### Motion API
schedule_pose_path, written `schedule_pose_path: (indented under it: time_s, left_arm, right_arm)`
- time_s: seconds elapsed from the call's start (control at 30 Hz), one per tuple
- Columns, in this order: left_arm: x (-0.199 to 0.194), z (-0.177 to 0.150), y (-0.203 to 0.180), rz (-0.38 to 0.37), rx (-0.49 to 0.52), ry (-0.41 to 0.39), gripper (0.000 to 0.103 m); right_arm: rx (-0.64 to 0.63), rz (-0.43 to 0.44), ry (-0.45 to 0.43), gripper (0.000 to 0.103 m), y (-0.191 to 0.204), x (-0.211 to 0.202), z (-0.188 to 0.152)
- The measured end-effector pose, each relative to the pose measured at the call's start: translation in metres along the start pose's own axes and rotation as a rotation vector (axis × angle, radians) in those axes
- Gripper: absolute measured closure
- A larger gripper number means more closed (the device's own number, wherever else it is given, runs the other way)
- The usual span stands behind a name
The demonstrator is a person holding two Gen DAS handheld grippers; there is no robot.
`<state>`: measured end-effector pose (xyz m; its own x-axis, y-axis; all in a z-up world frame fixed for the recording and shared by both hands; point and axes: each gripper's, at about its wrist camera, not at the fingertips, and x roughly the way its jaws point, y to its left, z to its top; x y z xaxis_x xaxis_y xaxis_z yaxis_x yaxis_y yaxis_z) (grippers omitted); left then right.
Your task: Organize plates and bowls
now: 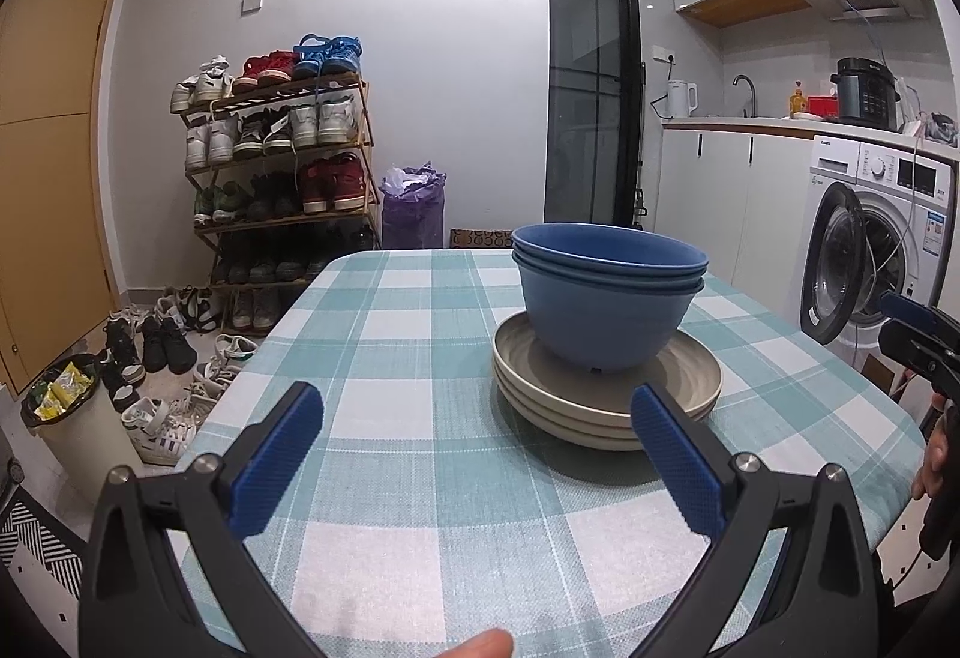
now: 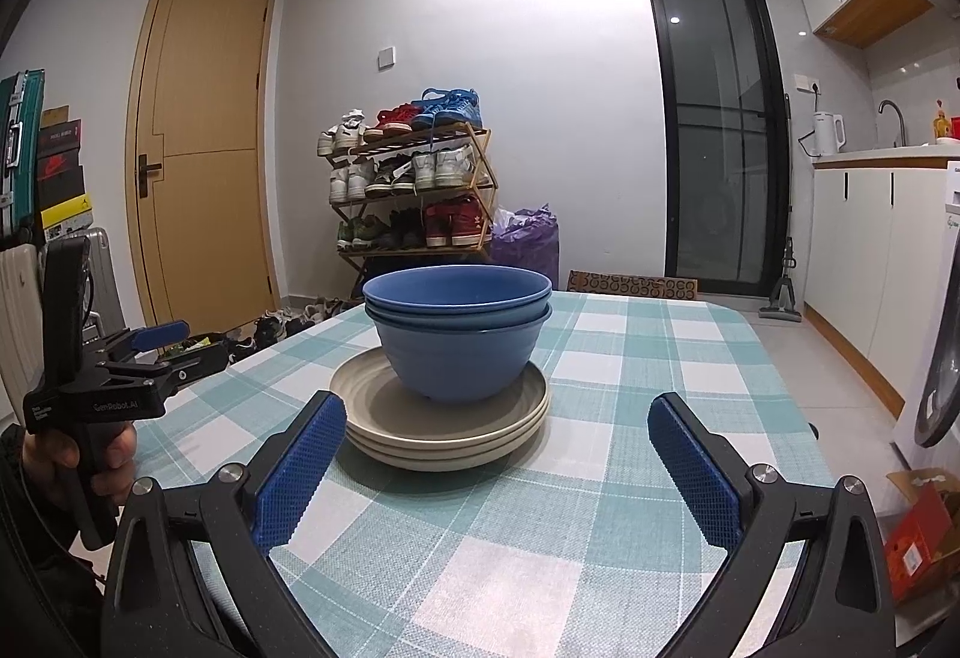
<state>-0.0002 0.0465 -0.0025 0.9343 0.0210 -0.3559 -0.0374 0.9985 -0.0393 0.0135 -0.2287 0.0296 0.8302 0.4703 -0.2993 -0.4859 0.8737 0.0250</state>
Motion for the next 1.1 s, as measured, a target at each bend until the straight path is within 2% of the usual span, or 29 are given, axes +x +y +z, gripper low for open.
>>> schedule_pose_path:
  time_s: [1.1]
  left_arm:
    - [0.0019,-0.0037,0.0014,-0.003,-0.001,0.008,0.0]
  right_arm:
    - [0.001,0.016,-0.005,0.0,-0.004,0.0019,-0.0043]
